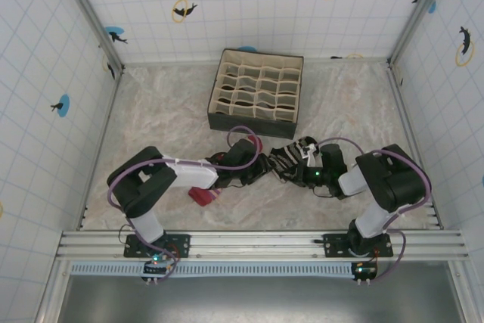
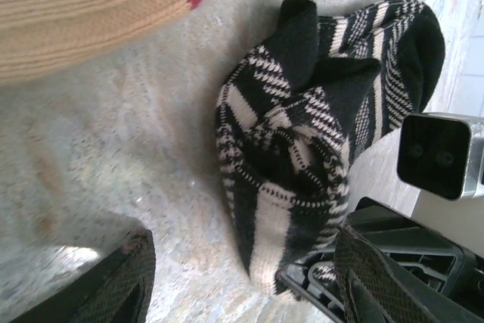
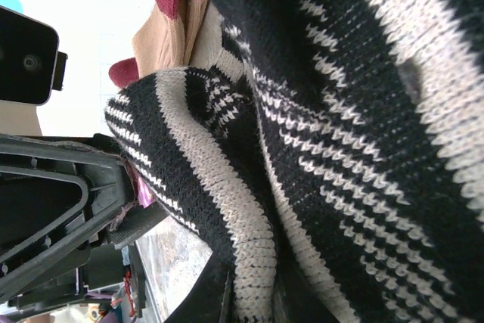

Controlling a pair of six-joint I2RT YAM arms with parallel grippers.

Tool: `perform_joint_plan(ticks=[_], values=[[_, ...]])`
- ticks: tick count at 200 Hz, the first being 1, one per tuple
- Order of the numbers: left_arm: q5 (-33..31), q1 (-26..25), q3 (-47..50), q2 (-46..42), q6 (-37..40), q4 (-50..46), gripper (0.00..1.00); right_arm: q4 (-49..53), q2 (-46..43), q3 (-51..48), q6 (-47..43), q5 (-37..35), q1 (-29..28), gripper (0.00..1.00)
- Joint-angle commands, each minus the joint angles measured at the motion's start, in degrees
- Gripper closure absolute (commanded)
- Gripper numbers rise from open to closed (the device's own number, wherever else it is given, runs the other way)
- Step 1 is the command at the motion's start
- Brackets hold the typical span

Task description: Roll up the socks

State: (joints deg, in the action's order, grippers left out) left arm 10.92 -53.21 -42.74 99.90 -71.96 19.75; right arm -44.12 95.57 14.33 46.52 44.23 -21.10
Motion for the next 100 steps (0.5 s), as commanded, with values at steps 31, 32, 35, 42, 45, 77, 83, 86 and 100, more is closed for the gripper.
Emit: perform_joint_plan(ticks=[31, 32, 35, 42, 45, 77, 83, 86, 100], values=[[-0.63, -0.31, -1.42, 4.08, -0.49, 3.27, 0.39, 12.69, 4.19, -2.07, 2.32, -4.43, 0.53, 1.00], [-0.59, -0.27, -1.45, 4.12, -0.56, 3.28, 0.39, 12.63, 4.19, -2.05, 2.29, -4.38, 0.53, 1.00], [-0.63, -0.31, -1.54, 4.36, -0.69, 3.29, 0.40, 12.61, 4.19, -1.95, 2.39, -4.33, 0.49, 1.00], [-0.84, -0.31, -1.64, 4.85, -1.11, 3.37, 0.41, 12.65, 4.19, -1.77, 2.35, -4.19, 0.56, 1.00], [-0.93, -0.31, -1.76, 5.01, -1.34, 3.37, 0.41, 12.69, 4.19, -1.63, 2.39, -4.16, 0.59, 1.00], [-3.31, -0.29, -2.72, 6.49, -2.64, -0.36, 0.51, 12.74, 4.02, -0.97, 2.25, -3.89, 0.88, 1.00], [-3.99, -0.31, -2.98, 6.54, -2.79, -1.37, 0.51, 12.57, 3.82, -0.92, 2.20, -3.89, 0.81, 1.00], [-4.37, -0.31, -2.96, 6.53, -2.83, -1.65, 0.52, 12.55, 3.71, -0.95, 2.19, -3.89, 0.88, 1.00], [-5.40, -0.06, -3.31, 6.45, -2.87, -3.11, 0.56, 12.69, 3.37, -0.80, 1.81, -3.89, 0.91, 0.96]])
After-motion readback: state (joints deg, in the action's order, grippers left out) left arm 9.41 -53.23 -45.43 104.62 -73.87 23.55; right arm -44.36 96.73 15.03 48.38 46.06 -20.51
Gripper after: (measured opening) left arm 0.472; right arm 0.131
